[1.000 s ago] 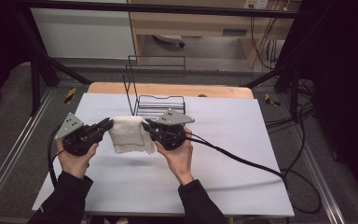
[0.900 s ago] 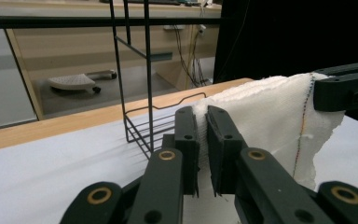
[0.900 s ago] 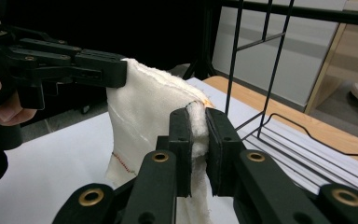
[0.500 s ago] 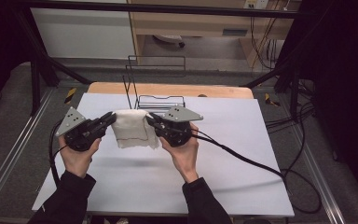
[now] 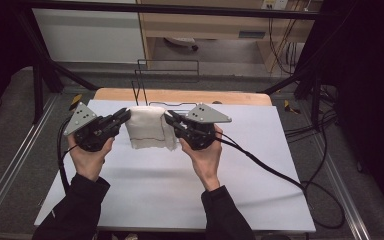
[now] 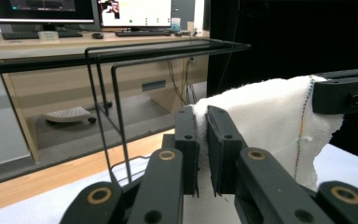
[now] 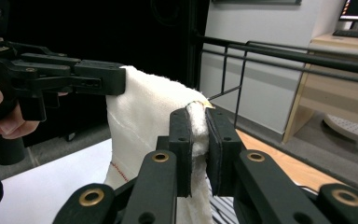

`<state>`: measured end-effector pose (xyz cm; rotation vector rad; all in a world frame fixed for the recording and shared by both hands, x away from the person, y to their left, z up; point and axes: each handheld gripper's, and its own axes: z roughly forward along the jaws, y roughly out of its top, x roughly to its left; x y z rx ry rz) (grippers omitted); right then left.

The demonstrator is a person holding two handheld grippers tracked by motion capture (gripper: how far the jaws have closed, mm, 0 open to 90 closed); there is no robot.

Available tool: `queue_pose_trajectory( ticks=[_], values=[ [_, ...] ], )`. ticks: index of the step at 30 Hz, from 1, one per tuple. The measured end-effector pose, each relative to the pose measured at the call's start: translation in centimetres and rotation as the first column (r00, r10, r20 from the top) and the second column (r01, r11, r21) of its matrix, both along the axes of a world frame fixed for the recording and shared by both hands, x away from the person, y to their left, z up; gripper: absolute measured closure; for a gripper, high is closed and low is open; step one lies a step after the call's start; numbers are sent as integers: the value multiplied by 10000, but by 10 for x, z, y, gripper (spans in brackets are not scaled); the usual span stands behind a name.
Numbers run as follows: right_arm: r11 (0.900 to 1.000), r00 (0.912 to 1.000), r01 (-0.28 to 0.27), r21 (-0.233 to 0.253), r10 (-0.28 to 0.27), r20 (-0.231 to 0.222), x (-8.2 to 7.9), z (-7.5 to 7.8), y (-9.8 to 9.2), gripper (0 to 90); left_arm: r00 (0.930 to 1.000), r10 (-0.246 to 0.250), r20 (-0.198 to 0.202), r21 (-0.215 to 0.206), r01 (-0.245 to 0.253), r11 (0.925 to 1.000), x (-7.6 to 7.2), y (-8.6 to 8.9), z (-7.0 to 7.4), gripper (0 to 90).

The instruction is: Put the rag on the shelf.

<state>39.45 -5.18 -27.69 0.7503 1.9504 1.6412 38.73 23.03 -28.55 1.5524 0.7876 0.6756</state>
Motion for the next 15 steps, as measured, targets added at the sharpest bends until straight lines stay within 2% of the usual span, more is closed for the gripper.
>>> queue_pose_trajectory(
  ticks=[5,15],
  values=[
    [9999,9999,122,53,-123,115,1,7,-7,820,9999,-56,119,73,55,10000,3,-7,6,832],
    [9993,9989,326,201,-332,327,10,19,-18,821,9995,-98,304,-74,100,9999,11,-18,19,832]
  ],
)
